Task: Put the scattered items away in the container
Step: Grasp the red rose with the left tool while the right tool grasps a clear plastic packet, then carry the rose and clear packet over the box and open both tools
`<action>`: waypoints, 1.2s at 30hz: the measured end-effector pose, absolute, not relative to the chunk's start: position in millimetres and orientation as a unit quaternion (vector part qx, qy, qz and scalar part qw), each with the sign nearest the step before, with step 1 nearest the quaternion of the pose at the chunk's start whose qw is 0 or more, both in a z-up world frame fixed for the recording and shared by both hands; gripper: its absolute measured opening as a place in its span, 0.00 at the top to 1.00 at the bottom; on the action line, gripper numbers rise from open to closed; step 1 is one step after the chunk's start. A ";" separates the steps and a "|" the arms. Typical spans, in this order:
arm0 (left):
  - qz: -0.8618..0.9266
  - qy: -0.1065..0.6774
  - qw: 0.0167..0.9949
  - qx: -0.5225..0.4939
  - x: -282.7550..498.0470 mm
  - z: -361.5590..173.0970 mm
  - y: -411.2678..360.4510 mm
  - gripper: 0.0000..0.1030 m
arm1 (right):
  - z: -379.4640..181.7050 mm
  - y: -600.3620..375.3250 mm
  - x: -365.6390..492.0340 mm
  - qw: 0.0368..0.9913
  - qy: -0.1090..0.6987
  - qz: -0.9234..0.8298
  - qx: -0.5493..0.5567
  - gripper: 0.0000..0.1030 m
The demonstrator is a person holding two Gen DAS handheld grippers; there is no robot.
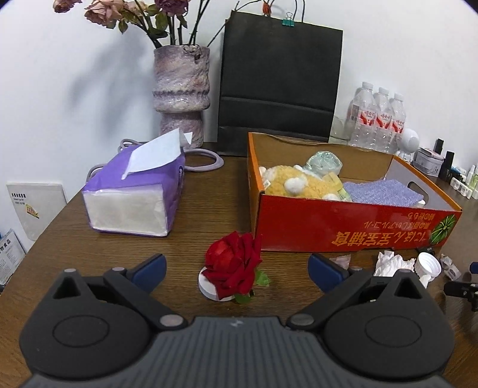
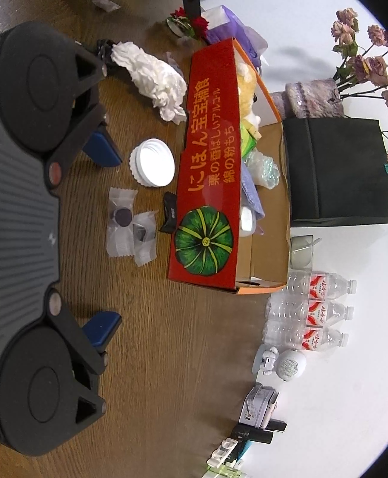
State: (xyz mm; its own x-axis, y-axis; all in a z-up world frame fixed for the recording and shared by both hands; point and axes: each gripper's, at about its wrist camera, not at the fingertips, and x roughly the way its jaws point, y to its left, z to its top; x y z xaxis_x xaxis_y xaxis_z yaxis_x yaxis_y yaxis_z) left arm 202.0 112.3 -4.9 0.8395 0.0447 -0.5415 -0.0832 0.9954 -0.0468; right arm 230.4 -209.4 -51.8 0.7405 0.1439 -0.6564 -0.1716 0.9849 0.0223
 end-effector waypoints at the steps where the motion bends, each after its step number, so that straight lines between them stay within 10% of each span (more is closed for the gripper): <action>1: 0.034 0.281 0.958 -0.033 202.7 -5.7 111.9 0.00 | -52.0 -209.1 230.4 0.933 0.349 0.084 -0.021 0.00; 9: 0.040 0.275 0.960 -0.027 213.7 -9.0 113.0 0.04 | -53.1 -208.2 232.8 0.934 0.348 0.083 -0.021 0.04; 13: 0.025 0.291 0.956 -0.036 224.2 -16.4 114.3 0.62 | -50.5 -206.6 229.8 0.937 0.335 0.094 -0.020 0.29; 15: 0.020 0.292 0.955 -0.048 223.3 -18.2 116.6 0.64 | -48.2 -206.5 227.6 0.939 0.328 0.101 -0.019 0.62; 19: 0.021 0.284 0.957 -0.059 214.5 -17.1 117.3 0.64 | -45.1 -206.5 221.5 0.942 0.316 0.116 -0.015 0.86; 36: 0.021 0.241 0.966 -0.089 176.8 0.4 101.0 0.65 | -29.8 -216.8 206.9 0.955 0.272 0.119 0.012 0.99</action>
